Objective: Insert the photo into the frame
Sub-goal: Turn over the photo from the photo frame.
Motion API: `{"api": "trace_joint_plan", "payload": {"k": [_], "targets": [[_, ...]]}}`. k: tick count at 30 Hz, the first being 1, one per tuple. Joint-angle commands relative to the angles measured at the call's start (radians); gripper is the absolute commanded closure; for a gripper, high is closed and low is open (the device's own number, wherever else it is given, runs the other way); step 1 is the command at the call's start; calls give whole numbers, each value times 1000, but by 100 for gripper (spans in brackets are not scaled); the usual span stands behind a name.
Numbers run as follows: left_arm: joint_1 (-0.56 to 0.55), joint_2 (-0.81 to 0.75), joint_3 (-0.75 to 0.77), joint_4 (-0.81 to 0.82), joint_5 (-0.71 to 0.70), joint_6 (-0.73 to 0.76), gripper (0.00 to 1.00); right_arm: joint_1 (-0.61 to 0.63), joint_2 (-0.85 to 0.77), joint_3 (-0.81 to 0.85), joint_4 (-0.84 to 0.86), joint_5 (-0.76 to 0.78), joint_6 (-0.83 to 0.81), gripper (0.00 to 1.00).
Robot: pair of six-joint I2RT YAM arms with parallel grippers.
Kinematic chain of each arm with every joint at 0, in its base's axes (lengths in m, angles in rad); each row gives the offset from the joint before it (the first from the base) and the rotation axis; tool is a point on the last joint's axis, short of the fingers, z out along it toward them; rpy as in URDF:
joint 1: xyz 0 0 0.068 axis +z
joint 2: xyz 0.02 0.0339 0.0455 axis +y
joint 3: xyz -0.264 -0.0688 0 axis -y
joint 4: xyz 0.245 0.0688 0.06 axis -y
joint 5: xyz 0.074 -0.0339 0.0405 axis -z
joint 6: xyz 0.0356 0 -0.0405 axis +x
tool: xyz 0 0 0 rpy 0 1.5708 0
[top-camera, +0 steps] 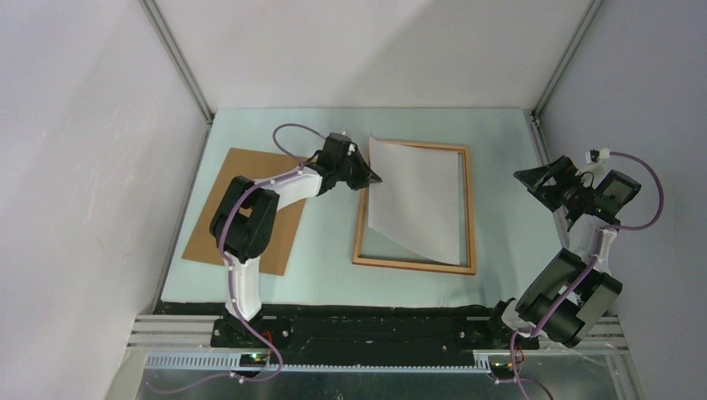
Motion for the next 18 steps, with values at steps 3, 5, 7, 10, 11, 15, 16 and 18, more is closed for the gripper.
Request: {"api": "trace_joint_plan", "payload": {"k": [3,5,7,10,11,15,16,18], "targets": [[-15,42,66,4,-5,17,100,3,6,-8,7,3,-20,5],[-19,56,78,-22,-4,17,100,3,8,-8,8,4,-20,4],[-21,67,89,-29,-7,20,100,3,9,-8,8,4,-20,4],[-21,74,99,-38,-17,23,100,3,10,-8,7,3,-22,4],[-21,75,102,-44,-22,25,100,3,10,-8,7,3,-21,4],[-20,72,110,-54,-33,40,100,4,13,-9,7,2,-21,4],[-19,71,110,-56,-37,41,100,4,13,-9,8,2,-20,4],[-17,69,109,-59,-43,41,100,4,11,-13,14,1,-18,4]]}}
